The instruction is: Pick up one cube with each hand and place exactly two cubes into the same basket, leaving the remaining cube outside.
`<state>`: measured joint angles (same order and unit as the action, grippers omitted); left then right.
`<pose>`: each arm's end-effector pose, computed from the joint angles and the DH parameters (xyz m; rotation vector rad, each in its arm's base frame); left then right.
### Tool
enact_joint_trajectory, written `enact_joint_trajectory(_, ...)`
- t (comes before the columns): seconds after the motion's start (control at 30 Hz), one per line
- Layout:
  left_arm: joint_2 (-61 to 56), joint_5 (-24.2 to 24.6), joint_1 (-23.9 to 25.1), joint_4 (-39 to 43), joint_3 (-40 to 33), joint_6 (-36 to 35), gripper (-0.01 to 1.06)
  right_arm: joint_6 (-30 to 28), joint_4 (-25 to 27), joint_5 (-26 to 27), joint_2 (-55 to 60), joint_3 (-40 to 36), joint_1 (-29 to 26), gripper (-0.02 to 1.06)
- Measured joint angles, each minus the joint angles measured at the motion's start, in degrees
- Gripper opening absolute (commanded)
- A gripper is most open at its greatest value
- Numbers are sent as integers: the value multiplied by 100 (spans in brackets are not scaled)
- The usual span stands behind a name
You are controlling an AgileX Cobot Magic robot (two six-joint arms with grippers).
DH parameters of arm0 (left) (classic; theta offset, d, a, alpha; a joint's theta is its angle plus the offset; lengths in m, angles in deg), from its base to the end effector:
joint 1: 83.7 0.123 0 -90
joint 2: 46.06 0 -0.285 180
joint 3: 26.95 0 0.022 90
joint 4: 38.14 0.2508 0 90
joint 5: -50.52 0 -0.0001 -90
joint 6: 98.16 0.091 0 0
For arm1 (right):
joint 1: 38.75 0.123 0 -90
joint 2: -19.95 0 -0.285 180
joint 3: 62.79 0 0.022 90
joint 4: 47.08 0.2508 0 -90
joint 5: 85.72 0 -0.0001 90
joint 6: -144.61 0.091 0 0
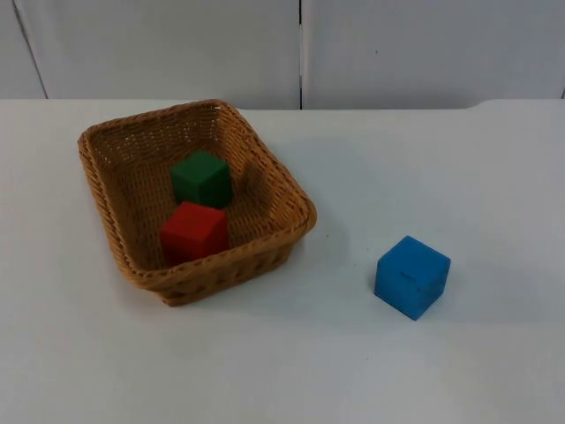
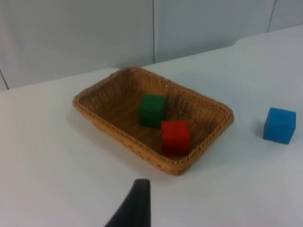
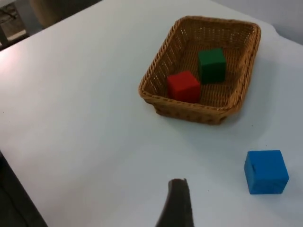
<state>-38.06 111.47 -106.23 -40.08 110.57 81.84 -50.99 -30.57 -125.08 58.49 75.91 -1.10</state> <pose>-0.0178 0.0045 0.3059 0.3857 1.9178 -0.2997 0.0684 0.0735 0.3243 -0.8301 1.9281 0.5598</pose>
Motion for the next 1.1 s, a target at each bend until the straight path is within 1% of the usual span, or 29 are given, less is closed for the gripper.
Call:
enact_joint_trajectory(0.1, 0, 222, 0, 10, -59, 70, 95, 110, 0, -53, -515, -277, 0, 64)
enact_joint_trajectory(0.2, 0, 301, 0, 10, -196, 94, 95, 174, 0, -143, -799, -406, 0, 64)
enact_joint_trajectory(0.37, 0, 260, 0, 10, -541, 106, 95, 212, 0, -423, -1381, -486, 0, 64)
enact_joint_trajectory(0.53, 0, 162, 0, 22, -564, 106, 95, 256, -59, -660, -1944, -512, 0, 64)
enact_joint_trajectory(0.6, 0, 162, 0, 22, -574, 106, 95, 386, -198, -798, -2265, -512, 0, 64)
enact_joint_trajectory(0.67, 0, 134, 0, 31, -598, 106, 95, 672, -512, -982, -2495, -512, 0, 64)
enact_joint_trajectory(0.7, 0, 134, 0, 34, -611, 106, 95, 910, -713, -1095, -2648, -512, 0, 64)
enact_joint_trajectory(0.77, 0, 134, 0, 34, -611, 106, 95, 1015, -812, -1148, -2711, -512, 0, 64)
enact_joint_trajectory(0.8, 0, 134, 0, 34, -611, 106, 95, 1266, -1078, -1309, -2878, -512, 0, 64)
enact_joint_trajectory(0.87, 0, 134, 0, 34, -611, 106, 95, 1498, -1292, -1469, -3036, -512, 0, 64)
enact_joint_trajectory(1.1, 0, 134, 0, 34, -611, 106, 95, 1615, -1436, -1747, -3058, -512, 0, 64)
